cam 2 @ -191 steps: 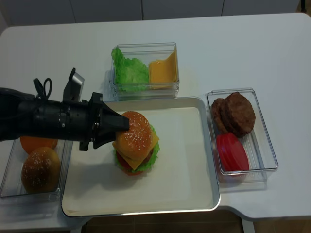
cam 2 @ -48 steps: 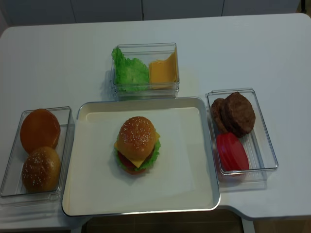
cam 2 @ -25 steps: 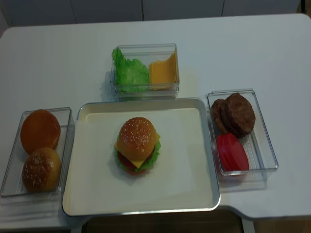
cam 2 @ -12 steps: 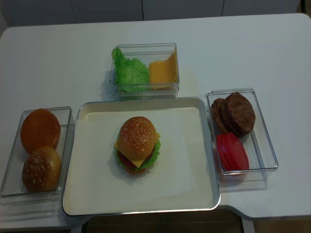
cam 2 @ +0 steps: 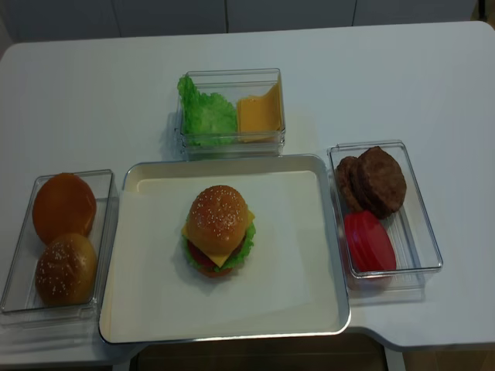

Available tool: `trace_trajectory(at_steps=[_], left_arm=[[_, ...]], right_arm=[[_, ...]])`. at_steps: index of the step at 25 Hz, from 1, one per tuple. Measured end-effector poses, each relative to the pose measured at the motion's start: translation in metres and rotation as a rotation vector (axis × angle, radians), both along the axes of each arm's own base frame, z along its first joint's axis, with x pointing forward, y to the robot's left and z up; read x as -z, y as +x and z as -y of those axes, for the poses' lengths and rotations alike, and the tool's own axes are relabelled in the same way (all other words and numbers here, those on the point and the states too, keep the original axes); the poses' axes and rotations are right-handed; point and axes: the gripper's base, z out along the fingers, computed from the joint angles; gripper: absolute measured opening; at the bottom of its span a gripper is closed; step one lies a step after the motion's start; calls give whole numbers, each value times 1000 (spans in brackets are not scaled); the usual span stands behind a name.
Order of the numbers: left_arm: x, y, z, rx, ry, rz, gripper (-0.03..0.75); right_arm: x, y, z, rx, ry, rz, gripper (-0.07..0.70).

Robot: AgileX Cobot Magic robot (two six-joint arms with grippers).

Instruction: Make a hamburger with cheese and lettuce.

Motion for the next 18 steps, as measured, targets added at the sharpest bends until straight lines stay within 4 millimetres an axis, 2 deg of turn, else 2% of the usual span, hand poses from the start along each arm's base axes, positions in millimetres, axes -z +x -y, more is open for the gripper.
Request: trace_trajectory(at_steps=[18], left_arm=[[5, 6, 0, 14, 7, 23, 294]], right_arm=[[0, 0, 0, 0, 0, 0, 532]])
